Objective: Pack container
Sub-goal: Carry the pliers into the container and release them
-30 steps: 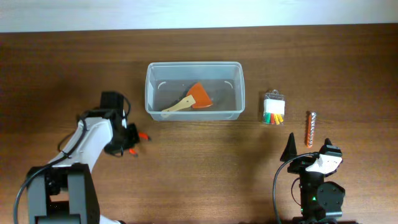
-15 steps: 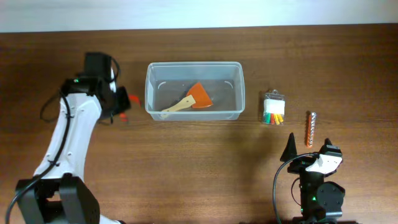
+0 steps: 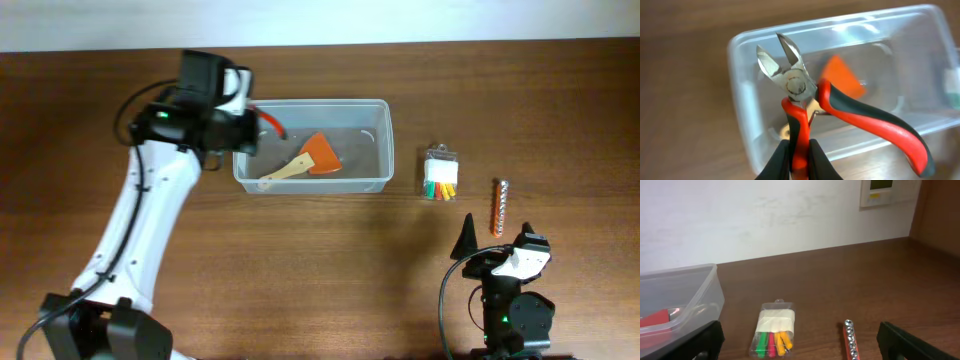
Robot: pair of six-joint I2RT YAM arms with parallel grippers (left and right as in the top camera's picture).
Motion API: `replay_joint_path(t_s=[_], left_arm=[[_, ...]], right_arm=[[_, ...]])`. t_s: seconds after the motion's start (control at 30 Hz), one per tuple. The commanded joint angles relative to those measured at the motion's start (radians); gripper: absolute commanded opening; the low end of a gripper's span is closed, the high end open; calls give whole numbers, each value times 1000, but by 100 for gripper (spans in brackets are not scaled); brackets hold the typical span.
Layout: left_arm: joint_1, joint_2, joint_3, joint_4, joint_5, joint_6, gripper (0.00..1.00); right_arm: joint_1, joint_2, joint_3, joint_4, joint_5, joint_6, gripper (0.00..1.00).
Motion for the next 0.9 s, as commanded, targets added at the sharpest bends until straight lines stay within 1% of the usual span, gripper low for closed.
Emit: replay_joint_path(t_s=[0.0, 0.13, 0.37, 0.63, 0.77, 0.87], left_arm=[[-55, 3, 21, 40, 21, 66, 2], [-95, 31, 21, 80, 21, 67, 2], [-97, 146, 21, 117, 21, 67, 2], [-97, 277, 21, 114, 21, 67, 2], [-97, 307, 21, 113, -5, 67, 2], [-97, 322, 21, 107, -20, 67, 4]], right_arm=[[-3, -7, -9, -1, -2, -2, 99], [-4, -7, -9, -1, -2, -2, 99], [-4, -7, -9, -1, -2, -2, 99], [-3, -7, -10, -1, -2, -2, 99], [-4, -7, -9, -1, -2, -2, 99], [-4, -7, -9, 0, -2, -2, 99]])
